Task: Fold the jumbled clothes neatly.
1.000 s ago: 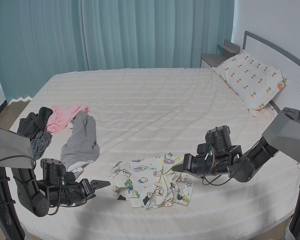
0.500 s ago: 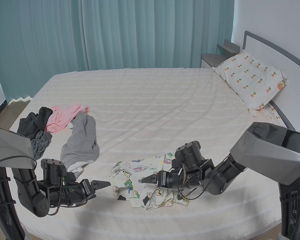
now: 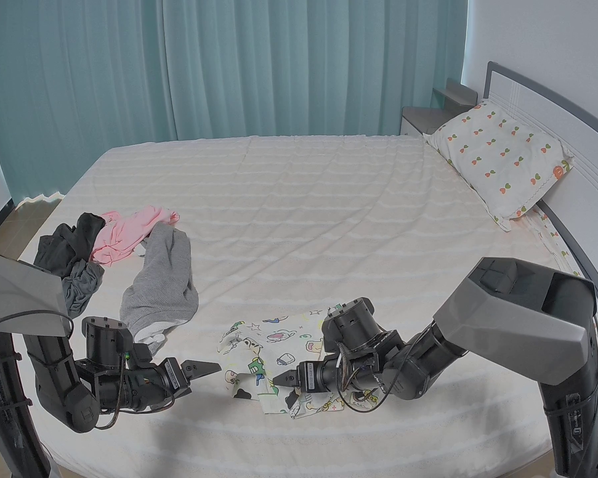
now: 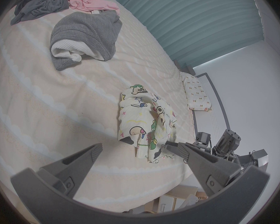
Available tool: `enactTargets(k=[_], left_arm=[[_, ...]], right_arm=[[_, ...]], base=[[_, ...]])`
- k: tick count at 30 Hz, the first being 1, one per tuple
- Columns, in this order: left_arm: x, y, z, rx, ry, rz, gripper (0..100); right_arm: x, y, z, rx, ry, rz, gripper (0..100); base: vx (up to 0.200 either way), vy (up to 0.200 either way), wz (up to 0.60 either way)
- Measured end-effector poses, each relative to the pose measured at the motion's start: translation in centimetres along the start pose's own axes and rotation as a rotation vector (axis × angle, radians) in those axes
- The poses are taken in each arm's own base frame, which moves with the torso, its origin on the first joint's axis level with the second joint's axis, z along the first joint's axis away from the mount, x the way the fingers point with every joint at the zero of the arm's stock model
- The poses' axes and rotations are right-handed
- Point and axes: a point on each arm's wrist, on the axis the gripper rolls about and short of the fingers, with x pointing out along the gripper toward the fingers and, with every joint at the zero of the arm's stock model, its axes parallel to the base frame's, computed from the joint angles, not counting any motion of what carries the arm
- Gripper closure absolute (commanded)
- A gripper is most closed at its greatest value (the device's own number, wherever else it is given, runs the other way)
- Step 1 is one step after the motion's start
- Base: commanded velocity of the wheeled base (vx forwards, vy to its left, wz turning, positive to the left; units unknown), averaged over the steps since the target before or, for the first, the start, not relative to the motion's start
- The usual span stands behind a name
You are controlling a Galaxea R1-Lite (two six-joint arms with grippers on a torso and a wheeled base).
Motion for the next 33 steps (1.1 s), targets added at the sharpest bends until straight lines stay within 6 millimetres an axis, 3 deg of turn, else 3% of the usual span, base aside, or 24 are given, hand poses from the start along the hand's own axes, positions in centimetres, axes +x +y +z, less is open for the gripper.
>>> enactTargets(k=[16,17,27,33], left_arm=[[0.0,0.1,0.0,0.001,0.002,0.002,0],[0.0,0.1,0.0,0.001,0.002,0.002,0],[0.1,0.0,0.0,0.002,0.003,0.001,0],[0.1,0.0,-0.1,0.002,0.004,0.001,0]], right_arm=[[2.0,1.9,-1.0,-0.113,-0.089,-0.035,0],[2.2,1.9,-1.1,-0.118,-0.095,-0.041,100],[3.2,0.5,-0.9,-0.123,-0.138,-0.161,100],[2.3,0.1,-1.6,-0.12,-0.115,-0.18,100]], base=[[0.0,0.0,0.0],[0.0,0.0,0.0],[0.0,0.0,0.0],[0.0,0.0,0.0]])
